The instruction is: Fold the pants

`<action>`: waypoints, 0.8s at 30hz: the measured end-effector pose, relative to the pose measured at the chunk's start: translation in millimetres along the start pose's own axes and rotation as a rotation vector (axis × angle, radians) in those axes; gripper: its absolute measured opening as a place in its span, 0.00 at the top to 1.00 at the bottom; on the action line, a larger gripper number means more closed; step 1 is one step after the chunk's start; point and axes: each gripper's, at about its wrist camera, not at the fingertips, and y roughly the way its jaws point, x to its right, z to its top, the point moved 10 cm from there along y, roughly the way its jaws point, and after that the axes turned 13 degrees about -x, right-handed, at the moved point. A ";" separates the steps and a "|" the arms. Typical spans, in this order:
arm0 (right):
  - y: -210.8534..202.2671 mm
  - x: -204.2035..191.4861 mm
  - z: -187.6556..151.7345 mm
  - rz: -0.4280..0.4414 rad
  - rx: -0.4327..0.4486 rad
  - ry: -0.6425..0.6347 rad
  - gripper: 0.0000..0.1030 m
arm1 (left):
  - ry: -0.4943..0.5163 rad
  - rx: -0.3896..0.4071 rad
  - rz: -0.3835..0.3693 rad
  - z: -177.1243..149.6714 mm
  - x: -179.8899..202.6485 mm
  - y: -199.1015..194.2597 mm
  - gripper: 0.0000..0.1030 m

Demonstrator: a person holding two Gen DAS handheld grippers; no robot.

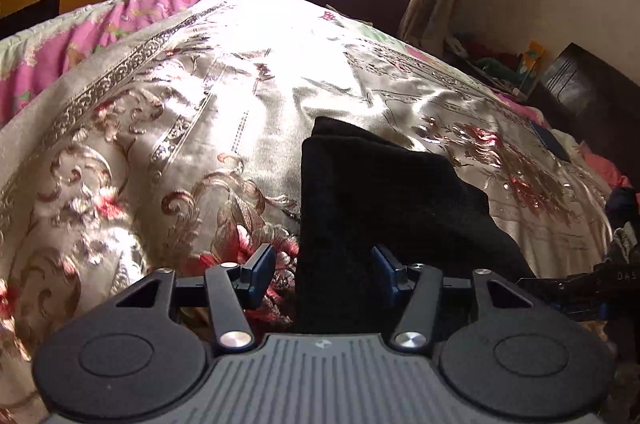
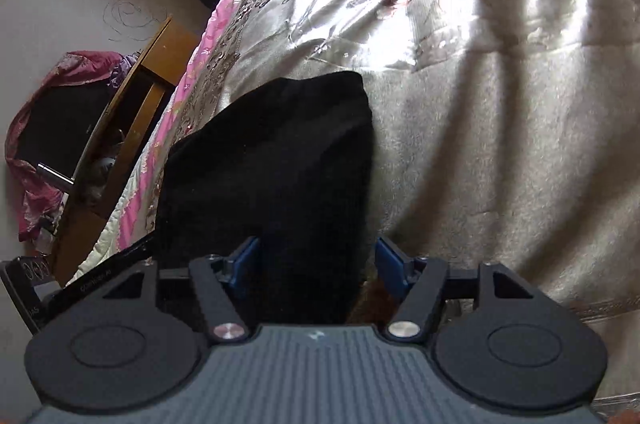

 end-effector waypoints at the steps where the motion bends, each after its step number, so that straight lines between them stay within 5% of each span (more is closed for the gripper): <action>1: 7.6 -3.7 -1.3 0.025 -0.010 -0.003 0.31 | 0.006 -0.007 0.004 -3.7 0.5 3.2 0.31; 4: 16.8 -10.2 -7.9 0.040 -0.036 -0.033 0.35 | 0.021 -0.029 0.003 -7.9 5.6 11.6 0.29; 8: 1.8 1.0 0.8 0.096 -0.070 0.011 0.67 | 0.075 -0.083 -0.024 -9.5 37.6 20.7 0.29; 15: -61.1 47.4 29.9 -0.046 -0.028 -0.018 0.68 | 0.164 -0.101 -0.159 5.8 125.8 65.4 0.30; 18: -95.4 81.7 43.0 -0.167 0.010 -0.013 0.59 | 0.235 -0.125 -0.183 12.3 166.1 93.0 0.27; 22: -153.6 91.9 47.9 -0.415 0.180 -0.120 0.57 | 0.280 -0.101 -0.113 27.2 175.7 84.9 0.27; 24: -173.0 73.5 36.2 -0.405 0.260 -0.190 0.57 | 0.301 -0.049 -0.049 36.2 172.4 68.1 0.29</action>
